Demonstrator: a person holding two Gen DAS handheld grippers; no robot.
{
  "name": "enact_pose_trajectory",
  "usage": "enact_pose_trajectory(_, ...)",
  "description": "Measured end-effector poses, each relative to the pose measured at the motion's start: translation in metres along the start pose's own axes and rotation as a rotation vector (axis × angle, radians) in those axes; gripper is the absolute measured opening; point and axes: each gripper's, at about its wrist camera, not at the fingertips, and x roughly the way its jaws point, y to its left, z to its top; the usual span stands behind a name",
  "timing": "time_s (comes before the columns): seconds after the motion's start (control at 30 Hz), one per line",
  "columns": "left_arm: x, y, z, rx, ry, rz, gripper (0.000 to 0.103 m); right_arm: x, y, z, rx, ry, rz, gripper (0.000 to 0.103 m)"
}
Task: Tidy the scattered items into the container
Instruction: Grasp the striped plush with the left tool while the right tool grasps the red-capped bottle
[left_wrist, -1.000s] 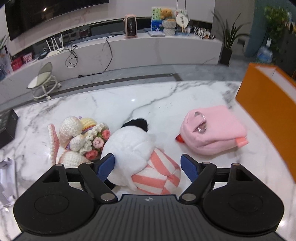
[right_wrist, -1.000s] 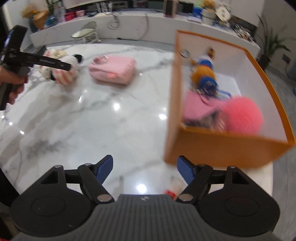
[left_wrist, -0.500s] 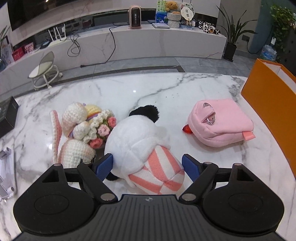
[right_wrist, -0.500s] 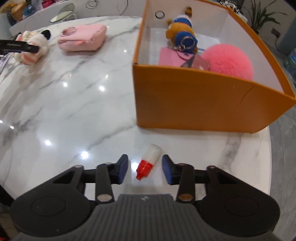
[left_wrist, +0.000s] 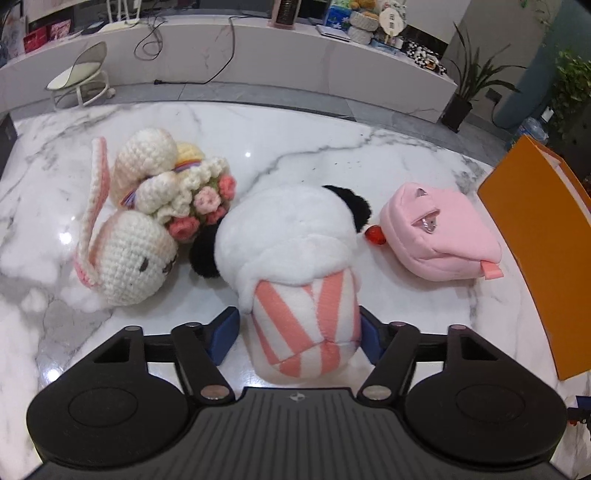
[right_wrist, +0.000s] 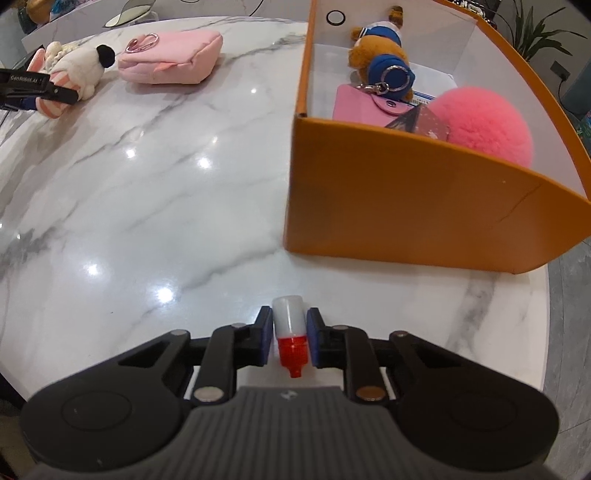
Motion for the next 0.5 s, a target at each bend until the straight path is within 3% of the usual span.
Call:
enact_pose_trajectory(0.1,-0.003,-0.006,0.000,0.027,-0.010,0.005,0.063,-0.002,0.000,0.000,0.003,-0.009,0.007,0.021)
enact_pose_trajectory(0.5,-0.019,-0.010,-0.004,0.053,-0.026,-0.020,0.059,-0.022,0.029,0.020,-0.061,-0.116,0.144,0.020)
